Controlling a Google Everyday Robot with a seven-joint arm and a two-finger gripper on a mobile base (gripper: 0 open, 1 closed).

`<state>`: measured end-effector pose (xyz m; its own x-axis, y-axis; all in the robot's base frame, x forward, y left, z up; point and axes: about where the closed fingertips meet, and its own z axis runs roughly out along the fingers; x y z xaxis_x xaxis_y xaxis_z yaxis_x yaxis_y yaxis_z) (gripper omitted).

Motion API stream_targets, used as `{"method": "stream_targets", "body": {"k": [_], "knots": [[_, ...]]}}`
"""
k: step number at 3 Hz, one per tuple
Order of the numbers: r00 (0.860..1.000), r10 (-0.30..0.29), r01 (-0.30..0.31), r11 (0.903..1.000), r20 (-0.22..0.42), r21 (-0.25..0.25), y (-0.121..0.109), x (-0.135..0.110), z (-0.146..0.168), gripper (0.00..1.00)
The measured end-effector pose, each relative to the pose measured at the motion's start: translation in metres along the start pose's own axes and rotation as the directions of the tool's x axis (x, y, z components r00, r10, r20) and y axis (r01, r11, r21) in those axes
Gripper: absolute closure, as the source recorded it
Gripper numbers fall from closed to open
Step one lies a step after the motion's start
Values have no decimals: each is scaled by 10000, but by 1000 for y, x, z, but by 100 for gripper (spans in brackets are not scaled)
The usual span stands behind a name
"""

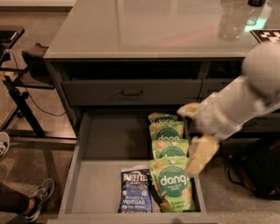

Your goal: Pick blue chip bag from middle drawer and place on counter

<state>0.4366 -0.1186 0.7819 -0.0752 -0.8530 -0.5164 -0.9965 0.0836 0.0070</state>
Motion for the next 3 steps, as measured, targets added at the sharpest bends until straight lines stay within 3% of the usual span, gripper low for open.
{"method": "stream_targets", "body": {"k": [1, 2, 3], "knots": [[9843, 460, -287, 9943, 1703, -1029, 25, -8, 96, 0], [9749, 863, -476, 9813, 2053, -1867, 60, -19, 184, 0], [9799, 818, -398, 9739, 1818, -2233, 90, -35, 253, 0]]}}
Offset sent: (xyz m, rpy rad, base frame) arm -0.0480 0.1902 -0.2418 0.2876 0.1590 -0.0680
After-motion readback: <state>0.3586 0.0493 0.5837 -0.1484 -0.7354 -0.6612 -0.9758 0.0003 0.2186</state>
